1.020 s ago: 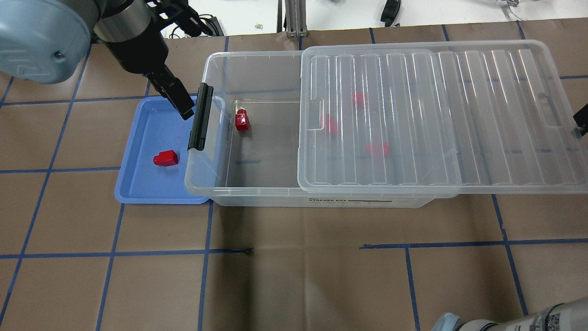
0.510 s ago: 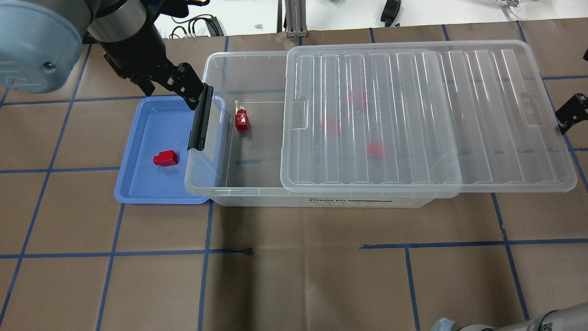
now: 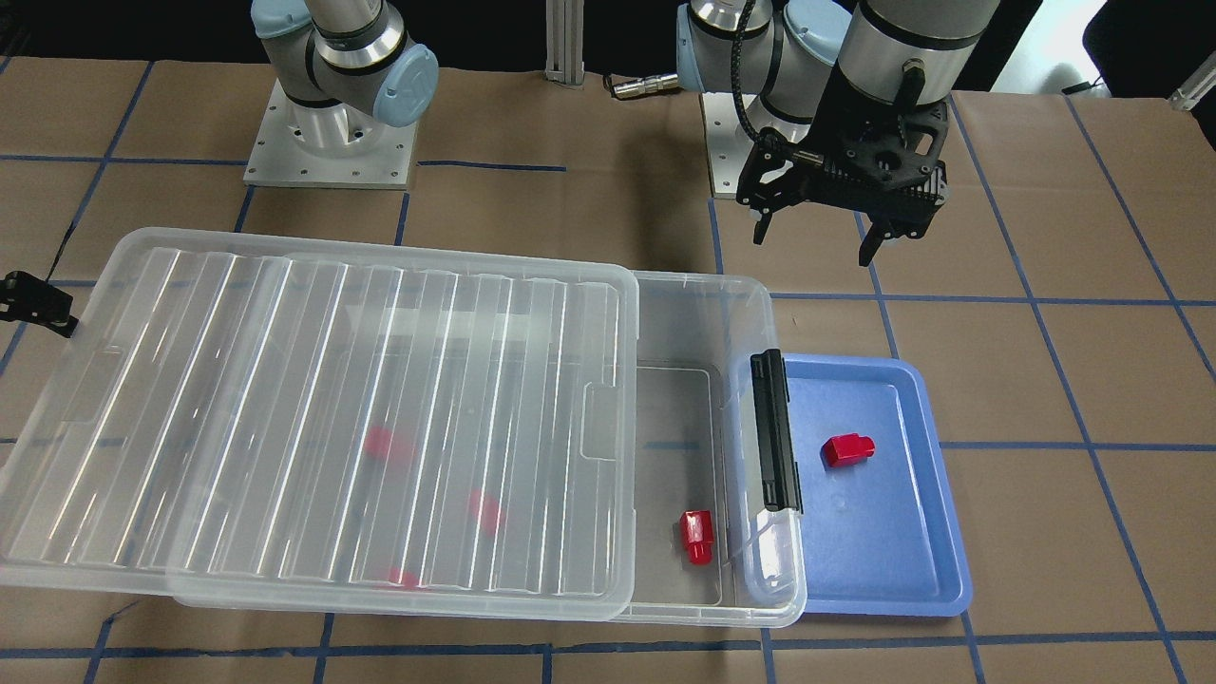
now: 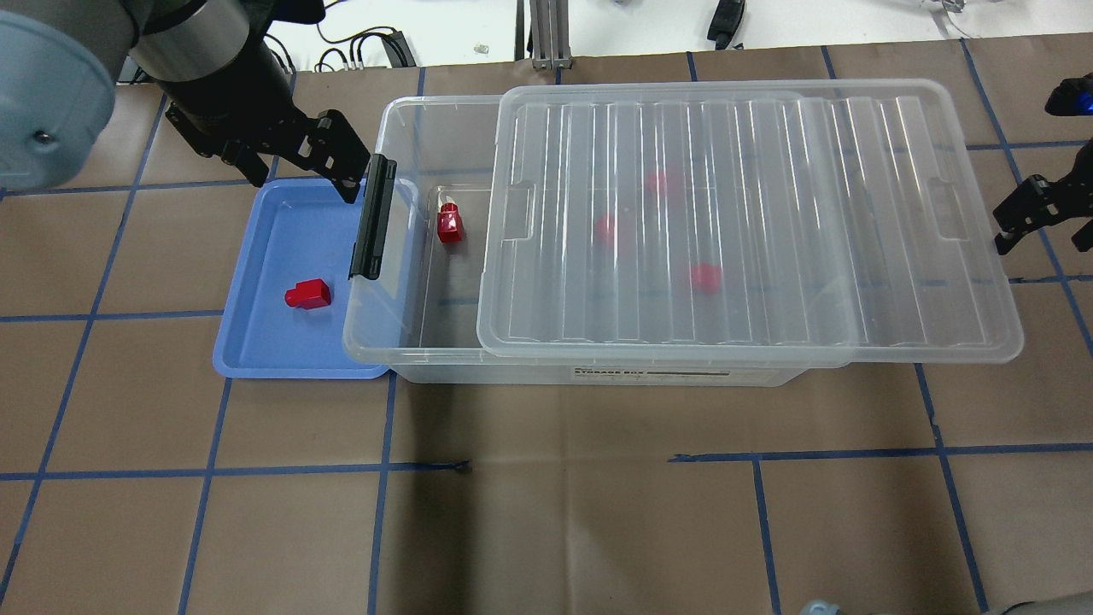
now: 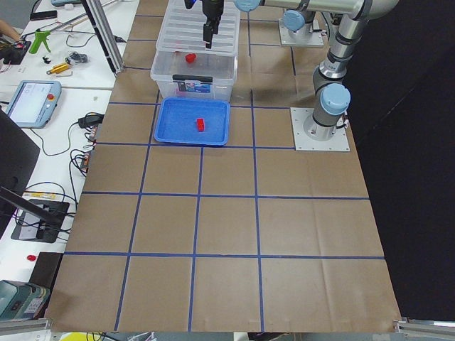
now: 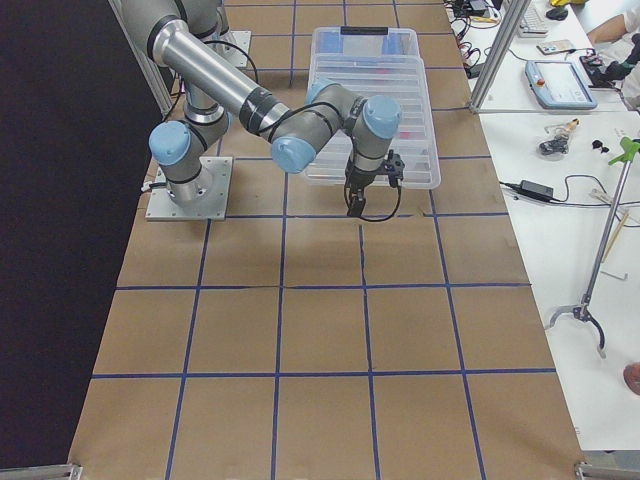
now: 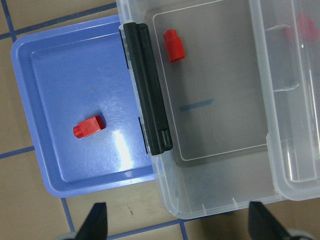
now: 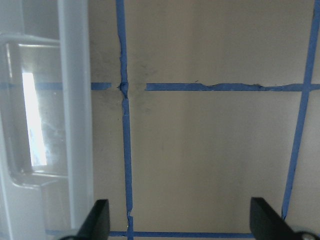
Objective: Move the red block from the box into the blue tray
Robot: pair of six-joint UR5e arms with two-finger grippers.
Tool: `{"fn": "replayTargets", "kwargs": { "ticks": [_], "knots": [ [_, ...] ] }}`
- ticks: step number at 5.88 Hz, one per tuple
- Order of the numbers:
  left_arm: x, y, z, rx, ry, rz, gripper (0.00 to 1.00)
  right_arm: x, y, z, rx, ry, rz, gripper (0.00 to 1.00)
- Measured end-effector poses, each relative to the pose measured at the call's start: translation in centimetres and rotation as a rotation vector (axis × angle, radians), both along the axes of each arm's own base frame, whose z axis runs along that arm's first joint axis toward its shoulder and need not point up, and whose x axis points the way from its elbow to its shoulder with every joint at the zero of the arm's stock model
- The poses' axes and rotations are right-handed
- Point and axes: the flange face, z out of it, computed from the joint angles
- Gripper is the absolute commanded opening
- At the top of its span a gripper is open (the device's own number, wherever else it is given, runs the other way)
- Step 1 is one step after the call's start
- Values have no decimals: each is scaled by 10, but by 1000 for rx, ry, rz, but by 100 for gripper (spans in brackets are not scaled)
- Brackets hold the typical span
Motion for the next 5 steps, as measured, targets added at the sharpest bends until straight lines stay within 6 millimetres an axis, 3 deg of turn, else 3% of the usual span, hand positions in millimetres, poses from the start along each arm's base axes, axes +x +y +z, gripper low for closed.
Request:
{"fn": "replayTargets", "kwargs": {
  "ticks": [5],
  "knots": [
    [1, 3, 4, -6, 3, 30, 98, 82, -10, 4, -3, 2, 74, 100]
  ]
}}
